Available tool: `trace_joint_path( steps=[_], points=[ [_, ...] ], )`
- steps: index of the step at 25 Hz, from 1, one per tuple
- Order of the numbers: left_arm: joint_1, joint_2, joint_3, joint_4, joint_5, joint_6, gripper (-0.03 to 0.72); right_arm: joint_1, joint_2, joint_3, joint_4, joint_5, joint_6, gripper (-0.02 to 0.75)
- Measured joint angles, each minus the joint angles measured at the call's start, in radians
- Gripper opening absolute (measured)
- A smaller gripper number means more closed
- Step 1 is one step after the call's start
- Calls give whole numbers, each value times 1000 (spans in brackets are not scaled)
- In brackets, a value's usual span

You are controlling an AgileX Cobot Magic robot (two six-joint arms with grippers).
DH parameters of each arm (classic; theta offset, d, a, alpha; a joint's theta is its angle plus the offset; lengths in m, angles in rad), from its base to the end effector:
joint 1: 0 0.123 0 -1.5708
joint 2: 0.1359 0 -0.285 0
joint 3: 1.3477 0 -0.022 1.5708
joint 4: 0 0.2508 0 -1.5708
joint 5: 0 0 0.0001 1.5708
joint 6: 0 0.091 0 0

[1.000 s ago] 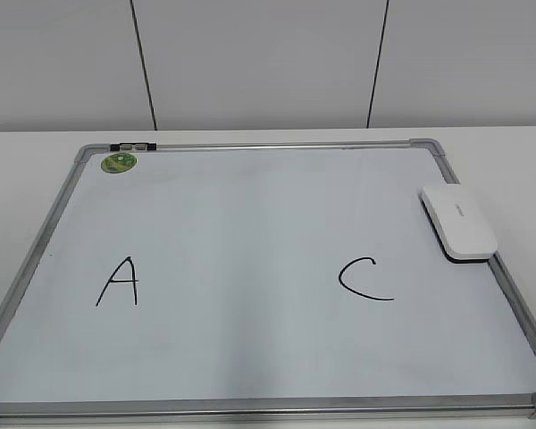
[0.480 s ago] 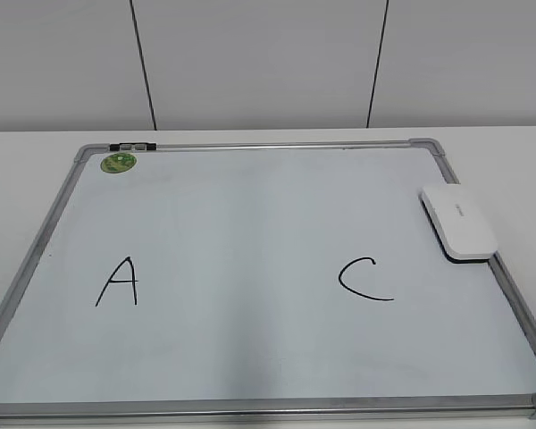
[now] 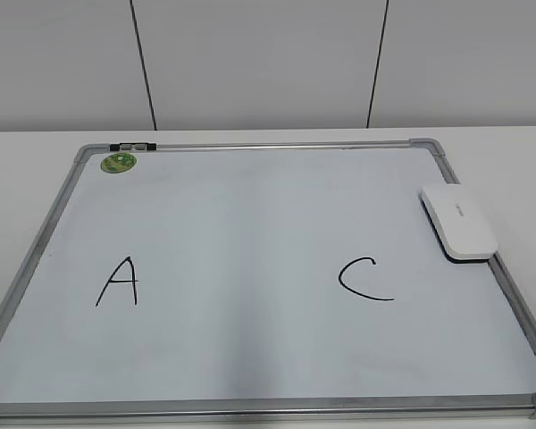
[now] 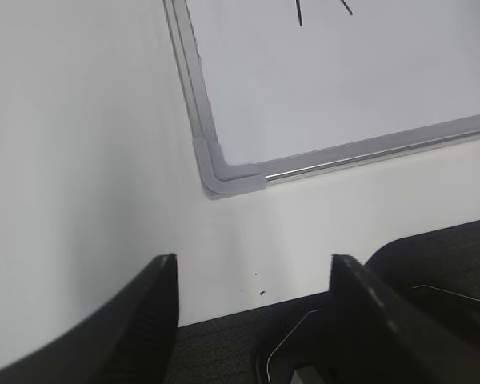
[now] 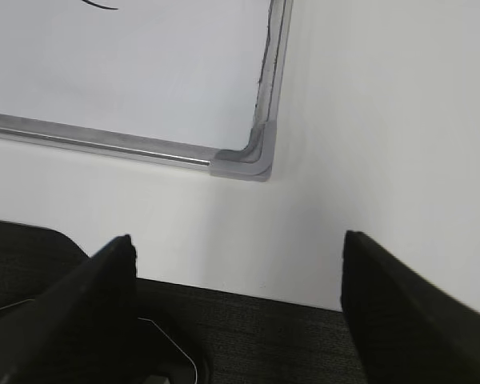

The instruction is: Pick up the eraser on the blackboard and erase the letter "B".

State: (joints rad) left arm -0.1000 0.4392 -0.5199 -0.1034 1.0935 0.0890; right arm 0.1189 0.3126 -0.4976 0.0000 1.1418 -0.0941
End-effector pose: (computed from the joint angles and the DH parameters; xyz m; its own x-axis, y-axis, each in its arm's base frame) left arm 0.0579 -0.0142 0.2693 -0.7866 0.1203 -0.6056 0.1871 0.9812 -0.0481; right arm 0.0372 0.0044 0.2656 -0.7442 -0.1835 -0.6423 -0.1894 0.9800 -0.0606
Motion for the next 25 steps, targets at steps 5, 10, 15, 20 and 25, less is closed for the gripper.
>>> trace_joint_path(
  steps=[5,10,15,20,25],
  points=[
    [0,0,0,2,-1,-4,505,0,0,0,0,0,4,590],
    [0,0,0,4,-1,-4,511,0,0,0,0,0,6,590],
    [0,0,0,4,-1,-5,510,0,0,0,0,0,6,590],
    [0,-2,0,4,-2,-5,510,0,0,0,0,0,6,590],
    [26,-79,0,4,-4,-5,498,-59,-23,0,0,0,6,590]
  ],
)
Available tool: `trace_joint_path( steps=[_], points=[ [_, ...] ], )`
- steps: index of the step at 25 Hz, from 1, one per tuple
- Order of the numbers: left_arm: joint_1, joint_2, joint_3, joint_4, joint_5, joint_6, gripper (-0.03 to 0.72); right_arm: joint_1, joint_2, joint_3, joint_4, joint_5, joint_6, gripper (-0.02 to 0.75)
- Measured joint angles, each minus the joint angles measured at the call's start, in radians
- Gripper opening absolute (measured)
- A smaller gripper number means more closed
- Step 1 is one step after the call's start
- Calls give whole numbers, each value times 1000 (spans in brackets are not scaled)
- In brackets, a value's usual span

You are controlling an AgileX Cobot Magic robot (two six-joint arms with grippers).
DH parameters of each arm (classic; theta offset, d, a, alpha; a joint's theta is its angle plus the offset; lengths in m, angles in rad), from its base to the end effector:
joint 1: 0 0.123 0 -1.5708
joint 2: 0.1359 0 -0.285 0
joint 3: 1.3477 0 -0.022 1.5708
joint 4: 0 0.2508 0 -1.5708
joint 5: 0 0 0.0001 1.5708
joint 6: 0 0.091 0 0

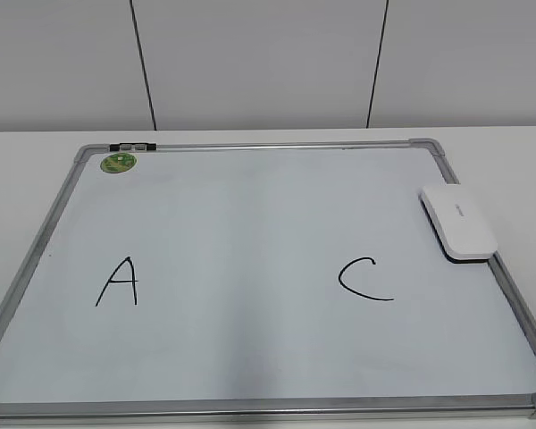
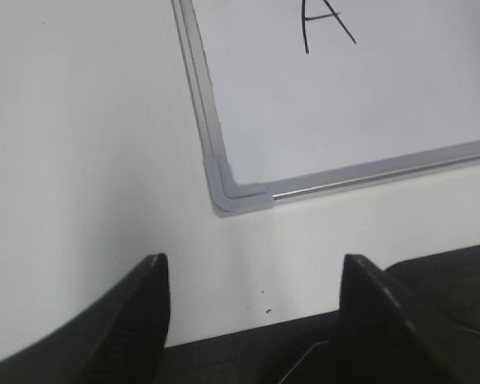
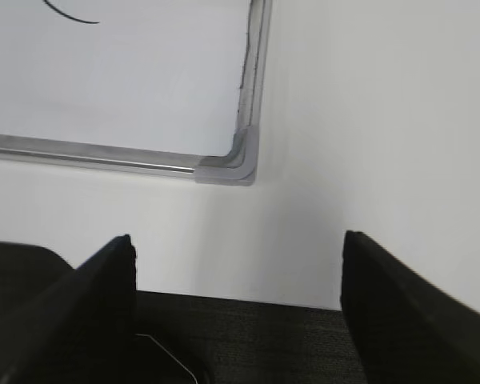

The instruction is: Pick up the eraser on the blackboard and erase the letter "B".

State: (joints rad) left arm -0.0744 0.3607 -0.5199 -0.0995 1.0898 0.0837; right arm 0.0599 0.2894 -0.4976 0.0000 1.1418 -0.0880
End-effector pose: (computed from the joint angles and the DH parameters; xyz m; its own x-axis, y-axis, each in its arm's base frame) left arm 0.0469 -0.0115 0.2736 -0.7380 0.0925 -0.6684 0.1604 0.9862 -0.0406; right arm 0.0341 0.0020 0.2664 -0.7394 -0.1324 -0.6601 -0.1253 0.9904 -0.0582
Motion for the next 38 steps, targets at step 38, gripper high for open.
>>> trace_joint_path(
  steps=[38],
  points=[
    [110,-345,1,0,12,-1,385,-88,-307,0,0,4,2,590]
  ],
)
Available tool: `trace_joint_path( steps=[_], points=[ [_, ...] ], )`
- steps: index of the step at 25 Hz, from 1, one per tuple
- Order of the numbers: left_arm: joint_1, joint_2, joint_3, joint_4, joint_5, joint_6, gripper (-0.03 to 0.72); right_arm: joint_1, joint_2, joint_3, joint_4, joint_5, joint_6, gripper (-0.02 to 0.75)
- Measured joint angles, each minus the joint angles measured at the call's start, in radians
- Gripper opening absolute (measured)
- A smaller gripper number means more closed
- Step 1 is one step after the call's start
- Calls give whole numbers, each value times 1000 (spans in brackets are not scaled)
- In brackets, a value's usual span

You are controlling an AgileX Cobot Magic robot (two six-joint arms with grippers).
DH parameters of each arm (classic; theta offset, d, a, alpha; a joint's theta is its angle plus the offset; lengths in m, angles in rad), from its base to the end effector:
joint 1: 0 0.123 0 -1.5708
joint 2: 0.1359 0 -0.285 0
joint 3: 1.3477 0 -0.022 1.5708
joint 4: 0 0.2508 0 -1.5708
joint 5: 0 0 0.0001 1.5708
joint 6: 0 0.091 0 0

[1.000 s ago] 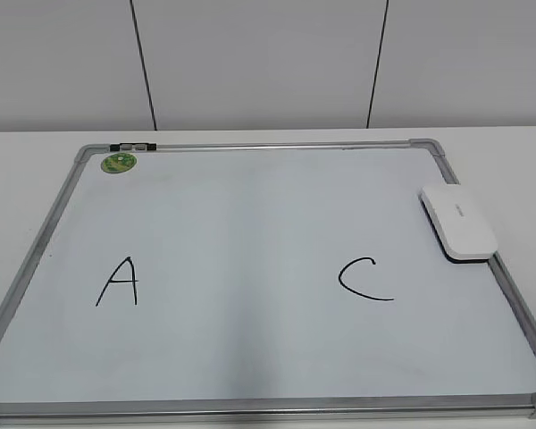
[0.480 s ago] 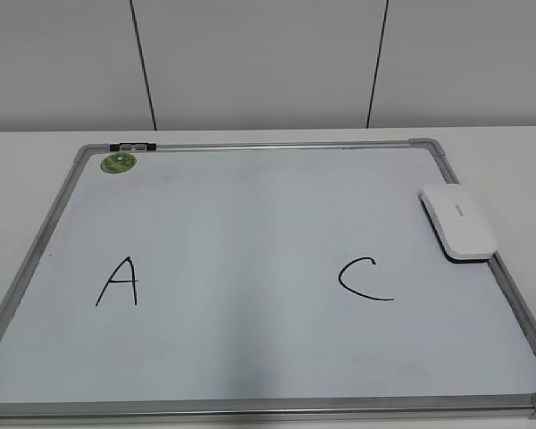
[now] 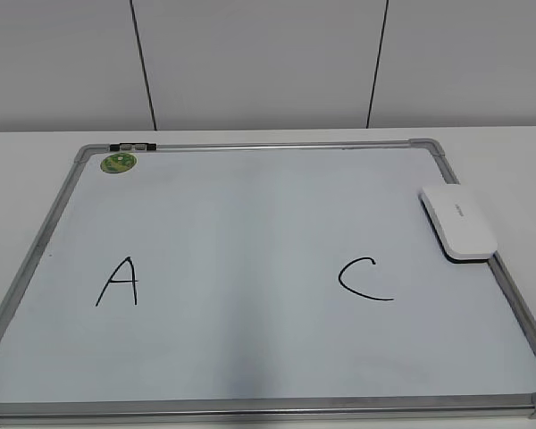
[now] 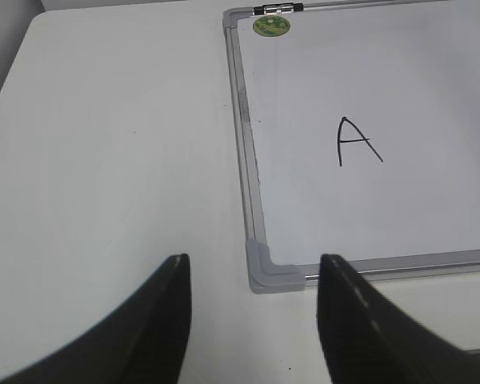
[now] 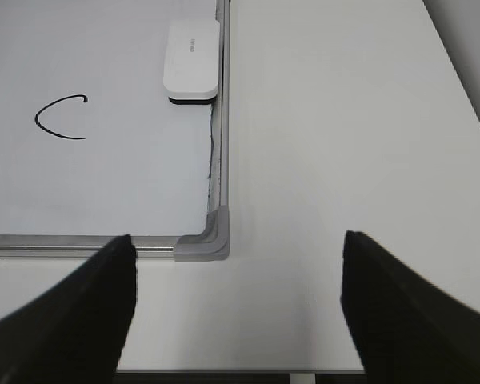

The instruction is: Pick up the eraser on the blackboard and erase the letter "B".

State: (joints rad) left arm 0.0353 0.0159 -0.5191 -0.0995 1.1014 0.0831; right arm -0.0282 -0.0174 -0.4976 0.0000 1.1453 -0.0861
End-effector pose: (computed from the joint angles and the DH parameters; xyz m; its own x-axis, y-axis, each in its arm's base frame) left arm -0.0062 -0.0083 0.2797 -0.4850 0.0207 -0.8742 0.0606 0.9981 -0.0100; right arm -0.0109 0.0003 0.2698 -0.5171 -0.0714 -0.8529 -0.0163 0.9972 -0.0736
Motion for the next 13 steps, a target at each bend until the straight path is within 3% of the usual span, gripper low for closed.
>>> trace_joint_path(
  steps=[13],
  points=[
    [0,0,0,0,0,-2,368,0,0,0,0,0,0,590]
  ],
)
